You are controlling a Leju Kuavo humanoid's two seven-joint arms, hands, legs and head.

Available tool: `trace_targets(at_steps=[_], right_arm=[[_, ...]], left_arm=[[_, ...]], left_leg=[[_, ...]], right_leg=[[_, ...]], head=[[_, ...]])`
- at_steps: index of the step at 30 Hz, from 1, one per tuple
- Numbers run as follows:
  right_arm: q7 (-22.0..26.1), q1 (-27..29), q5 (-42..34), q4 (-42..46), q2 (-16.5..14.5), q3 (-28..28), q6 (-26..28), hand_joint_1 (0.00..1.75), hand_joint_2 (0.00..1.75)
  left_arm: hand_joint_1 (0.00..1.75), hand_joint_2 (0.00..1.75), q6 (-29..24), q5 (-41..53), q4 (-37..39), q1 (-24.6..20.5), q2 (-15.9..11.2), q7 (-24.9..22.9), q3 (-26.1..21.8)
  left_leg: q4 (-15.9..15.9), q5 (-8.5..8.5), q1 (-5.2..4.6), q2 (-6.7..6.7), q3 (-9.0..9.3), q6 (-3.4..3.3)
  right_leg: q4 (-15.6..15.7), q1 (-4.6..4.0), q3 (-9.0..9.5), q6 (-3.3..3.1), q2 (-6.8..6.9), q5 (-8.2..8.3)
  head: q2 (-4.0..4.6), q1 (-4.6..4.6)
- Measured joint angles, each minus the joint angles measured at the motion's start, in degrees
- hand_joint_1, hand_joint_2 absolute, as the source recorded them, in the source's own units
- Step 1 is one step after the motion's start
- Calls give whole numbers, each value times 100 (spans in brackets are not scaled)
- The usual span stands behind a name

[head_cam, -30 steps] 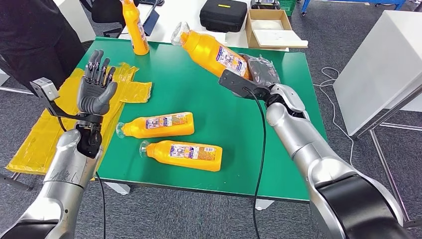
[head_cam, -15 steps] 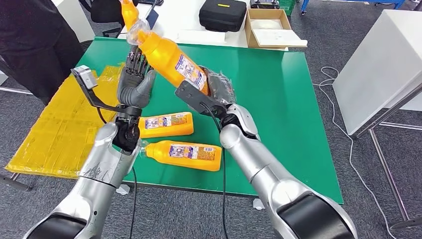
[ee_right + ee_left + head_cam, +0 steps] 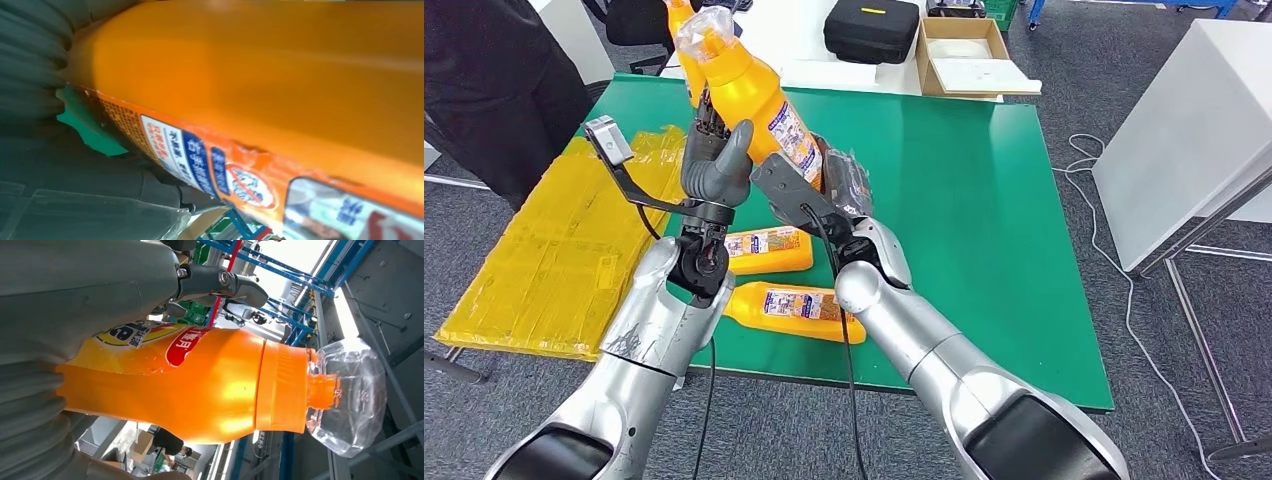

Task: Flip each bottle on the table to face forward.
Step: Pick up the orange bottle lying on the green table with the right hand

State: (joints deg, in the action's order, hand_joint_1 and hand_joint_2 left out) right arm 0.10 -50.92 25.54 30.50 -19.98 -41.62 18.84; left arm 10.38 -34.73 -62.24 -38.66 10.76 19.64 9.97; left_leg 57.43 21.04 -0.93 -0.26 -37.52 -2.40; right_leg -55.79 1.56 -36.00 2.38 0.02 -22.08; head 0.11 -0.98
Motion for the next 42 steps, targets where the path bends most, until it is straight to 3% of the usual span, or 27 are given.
trace_targets(at_steps=[8, 16, 24, 30, 31, 34, 35, 42], right_arm=[[-101, -17, -77, 3, 13, -153, 11, 175, 175], [-231, 35, 100, 63, 14, -426, -13, 175, 175], [-288, 66, 149, 89, 15, -432, -28, 175, 175], [-312, 81, 193, 89, 16, -415, -76, 175, 175], [-315, 82, 194, 89, 16, -415, -80, 175, 175], [-318, 88, 195, 89, 16, -415, -83, 175, 175], [-318, 92, 195, 89, 16, -415, -83, 175, 175], [-311, 146, 203, 89, 46, -394, -86, 175, 175]], left_arm=[[0, 175, -28, 162, 40, -10, 26, 5, 0], [0, 175, -1179, 2312, 271, -301, -11, 481, 126], [0, 175, -1555, 3359, 387, -444, -67, 503, 160], [0, 175, -1482, 3641, 436, -456, -124, 500, 68], [10, 175, -1464, 3641, 442, -456, -128, 501, 58], [138, 175, -1331, 3635, 450, -456, -132, 505, 16], [172, 175, -1233, 3626, 454, -457, -132, 510, -6], [175, 175, 279, 3298, 664, -578, -138, 426, -179]], left_leg=[[0, 0, 0, 1, 0, 0], [0, 0, 0, 0, -1, 1], [0, -1, 0, 0, -3, 1], [0, -1, 0, 0, -4, 1], [0, -1, 0, -1, -4, 1], [0, -1, 0, 0, -4, 1], [0, -1, 0, 0, -4, 1], [0, -1, 0, -1, -4, 1]], right_leg=[[0, 0, -2, 0, 0, 0], [0, 0, -2, 0, 1, 0], [-1, 0, -2, 0, 0, 0], [-1, 0, -2, 0, 0, 0], [-1, 0, -2, 0, 1, 0], [-1, 0, -2, 0, 0, 0], [-1, 0, -2, 0, 0, 0], [-1, 0, -2, 0, 1, 0]], head=[[0, -1], [0, 0], [0, 0], [0, -1], [0, 0], [0, 0], [0, 0], [0, 1]])
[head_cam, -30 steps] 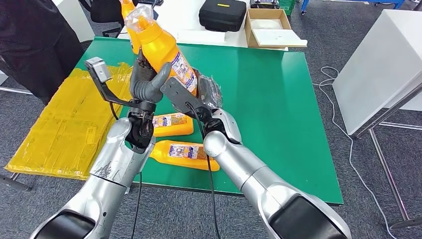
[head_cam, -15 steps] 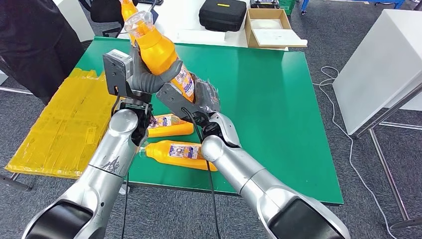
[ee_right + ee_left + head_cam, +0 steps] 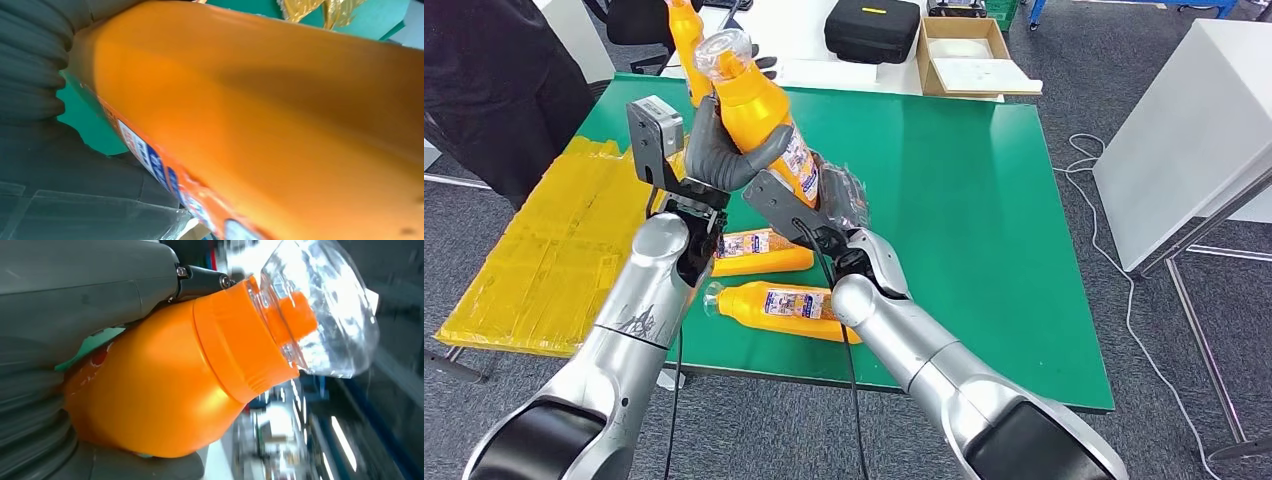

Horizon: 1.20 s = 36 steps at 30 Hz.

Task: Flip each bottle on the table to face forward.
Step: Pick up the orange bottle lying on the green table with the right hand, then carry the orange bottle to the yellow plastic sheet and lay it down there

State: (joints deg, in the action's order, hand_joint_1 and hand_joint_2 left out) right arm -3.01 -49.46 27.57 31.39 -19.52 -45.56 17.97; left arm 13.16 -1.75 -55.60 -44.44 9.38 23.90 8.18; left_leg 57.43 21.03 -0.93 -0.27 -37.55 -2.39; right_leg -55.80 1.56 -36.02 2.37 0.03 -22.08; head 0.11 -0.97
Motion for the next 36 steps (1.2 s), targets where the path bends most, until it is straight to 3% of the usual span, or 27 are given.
trace_targets(at_steps=[4, 9, 31, 32, 35, 36], right_arm=[[20, 31, -1, 0, 16, -5, -26, 175, 175], [22, 36, -94, -1, 16, -34, -62, 175, 175], [226, -25, -109, -305, 20, 2, -27, 175, 175], [237, -35, -100, -322, 20, 7, -26, 133, 175], [319, -52, -61, -366, 20, 36, -15, 2, 44], [400, -54, -27, -380, 21, 68, -18, 0, 0]], left_arm=[[175, 175, 782, -420, 323, -144, -31, -71, -104], [175, 175, 1140, -684, 590, -259, -61, -119, -178], [175, 175, 1345, -702, 1198, -470, -46, 69, -248], [175, 175, 1352, -704, 1211, -475, -46, 74, -255], [175, 175, 1398, -772, 1257, -495, -48, 74, -290], [175, 175, 1430, -830, 1284, -512, -52, 68, -314]], left_leg=[[0, 0, 0, 1, 1, 0], [0, -2, 1, 1, 0, 2], [0, -2, 1, 1, 0, 2], [0, -2, 1, 2, 0, 2], [0, -2, 1, 1, 0, 2], [0, -2, 1, 1, 0, 2]], right_leg=[[0, 0, 0, 0, -1, 1], [-1, -2, -1, 0, 0, 1], [-1, -2, -1, 0, 0, 0], [-1, -2, -1, 0, 0, 0], [-1, -2, -1, 0, 0, 1], [-1, -2, -1, 0, 0, 1]], head=[[0, -1], [0, -2], [0, -1], [0, -1], [0, 0], [0, -1]])
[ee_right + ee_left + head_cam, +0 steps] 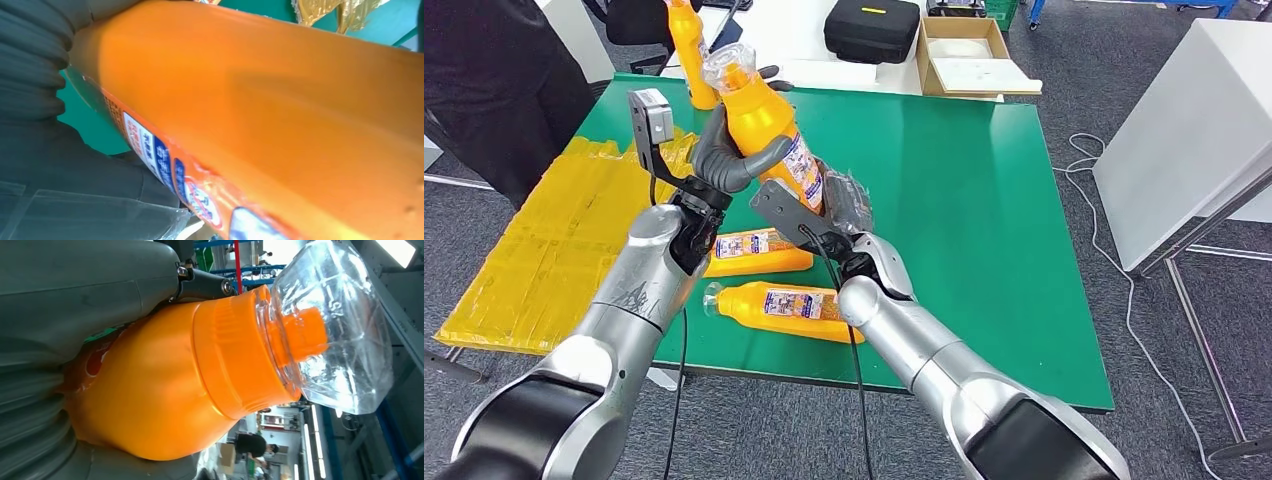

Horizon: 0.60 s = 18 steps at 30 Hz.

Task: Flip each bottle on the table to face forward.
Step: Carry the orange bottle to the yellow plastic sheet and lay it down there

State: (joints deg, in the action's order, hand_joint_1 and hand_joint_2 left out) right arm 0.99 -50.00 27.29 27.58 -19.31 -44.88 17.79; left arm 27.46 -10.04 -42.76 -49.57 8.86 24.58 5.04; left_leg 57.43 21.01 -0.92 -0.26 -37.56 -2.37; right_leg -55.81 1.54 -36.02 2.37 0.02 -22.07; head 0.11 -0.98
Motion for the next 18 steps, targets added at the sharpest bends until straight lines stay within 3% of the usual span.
trace_targets(at_steps=[6, 13, 18], right_arm=[[457, -73, 546, 7, 93, 459, -196, 0, 0], [505, 104, 1419, 512, 338, 1160, -447, 0, 0], [502, 157, 1613, 802, 469, 1627, -525, 0, 0]], left_arm=[[175, 175, 245, -471, 314, -143, -183, -44, -292], [175, 175, 559, -642, 733, -234, -411, -6, -727], [175, 175, 603, -607, 924, -233, -531, -29, -871]], left_leg=[[0, -3, 0, 0, 0, 2], [0, -4, 0, -3, -1, 1], [0, -4, 0, -3, -3, 1]], right_leg=[[-1, 0, 2, 0, 0, 1], [-1, 1, 2, 0, 2, 1], [-1, 1, 0, 0, 2, 1]], head=[[0, -1], [0, 0], [0, 0]])
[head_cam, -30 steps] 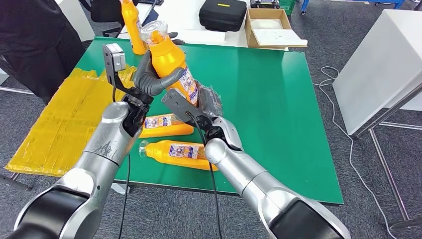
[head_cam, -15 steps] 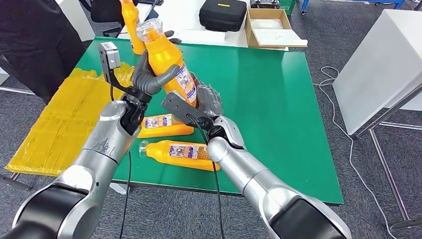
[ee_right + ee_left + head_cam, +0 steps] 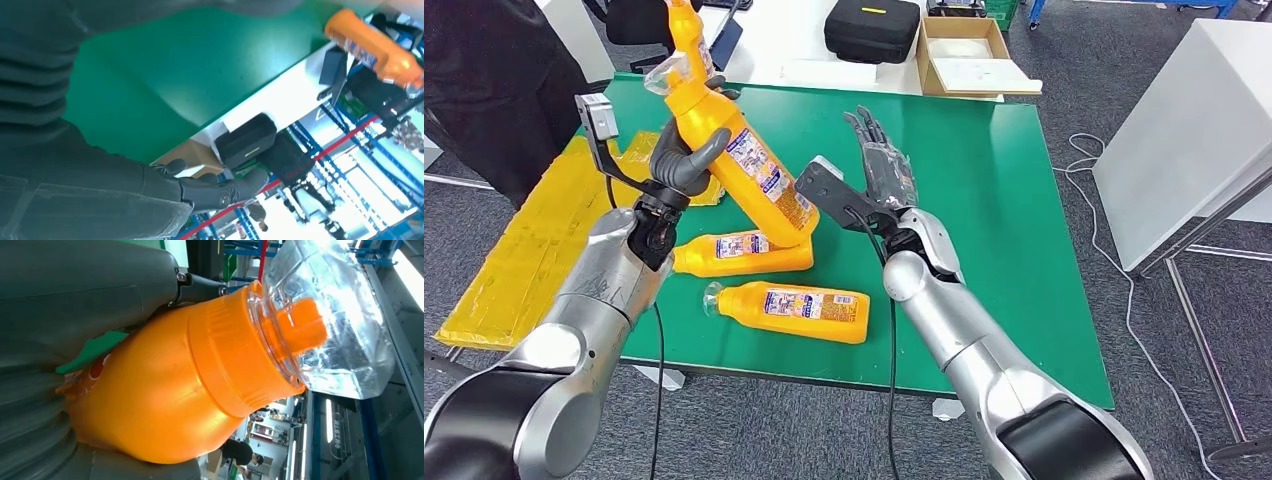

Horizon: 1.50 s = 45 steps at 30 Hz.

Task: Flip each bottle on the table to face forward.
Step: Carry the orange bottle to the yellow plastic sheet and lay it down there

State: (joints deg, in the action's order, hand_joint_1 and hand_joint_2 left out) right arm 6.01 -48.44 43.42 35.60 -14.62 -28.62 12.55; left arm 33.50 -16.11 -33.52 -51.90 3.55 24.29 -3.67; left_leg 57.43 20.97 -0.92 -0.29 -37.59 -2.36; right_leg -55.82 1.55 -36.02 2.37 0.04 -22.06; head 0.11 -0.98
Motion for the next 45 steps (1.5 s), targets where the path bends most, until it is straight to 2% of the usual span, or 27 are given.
trace_targets(at_steps=[9, 11, 17, 24, 29, 32, 39, 42, 45], right_arm=[[-10, 344, 738, 487, 25, 610, -169, 0, 0], [5, 433, 802, 617, 37, 705, -188, 0, 0], [21, 872, 986, 1507, 163, 852, -535, 0, 0], [108, 1132, 954, 2240, 369, 892, -718, 0, 0], [185, 1473, 815, 2910, 688, 994, -881, 0, 0], [226, 1651, 743, 3245, 898, 1049, -957, 0, 0], [218, 2060, 702, 3787, 1194, 1061, -981, 0, 0], [136, 2221, 702, 3960, 1297, 1053, -940, 0, 0], [92, 2446, 688, 4126, 1409, 1043, -867, 0, 0]], left_arm=[[175, 175, 185, -329, 163, -4, -16, -312, -187], [175, 175, 214, -593, 218, -20, -20, -532, -250], [175, 175, 383, -1955, 633, -134, -152, -1496, -931], [175, 175, 216, -2840, 932, -131, -424, -2097, -1633], [175, 175, 183, -2986, 1047, -74, -598, -2163, -1892], [175, 175, 41, -2810, 1060, -24, -647, -1998, -1913], [175, 175, -831, -1867, 1060, -49, -715, -1146, -1684], [175, 175, -2250, -392, 1010, -159, -780, -358, -1261], [175, 175, -3798, 1270, 860, -362, -844, -47, -630]], left_leg=[[0, 0, 0, 0, 0, 0], [0, 0, 0, 0, 0, 0], [0, 0, 0, 7, 1, 0], [-1, 0, 4, 3, 0, 0], [0, 0, 2, -2, -3, 0], [0, 0, 1, -6, -5, 0], [0, 0, 1, 0, -5, 0], [0, 0, 7, -2, -6, 0], [0, 0, 10, -6, -8, 1]], right_leg=[[0, 0, -1, 0, 0, 0], [0, 0, -1, 0, 0, 0], [0, -1, -2, 0, -3, 0], [0, -5, -3, -1, -1, -1], [2, -3, -4, -1, 1, -1], [3, -2, -4, -1, 2, -1], [3, -2, -5, 0, 0, 0], [3, -8, -6, 0, 2, 0], [2, -9, -5, 0, 4, 0]], head=[[0, -1], [0, -1], [0, -1], [0, -1], [0, -1], [0, 0], [0, -1], [0, 0], [0, -1]])
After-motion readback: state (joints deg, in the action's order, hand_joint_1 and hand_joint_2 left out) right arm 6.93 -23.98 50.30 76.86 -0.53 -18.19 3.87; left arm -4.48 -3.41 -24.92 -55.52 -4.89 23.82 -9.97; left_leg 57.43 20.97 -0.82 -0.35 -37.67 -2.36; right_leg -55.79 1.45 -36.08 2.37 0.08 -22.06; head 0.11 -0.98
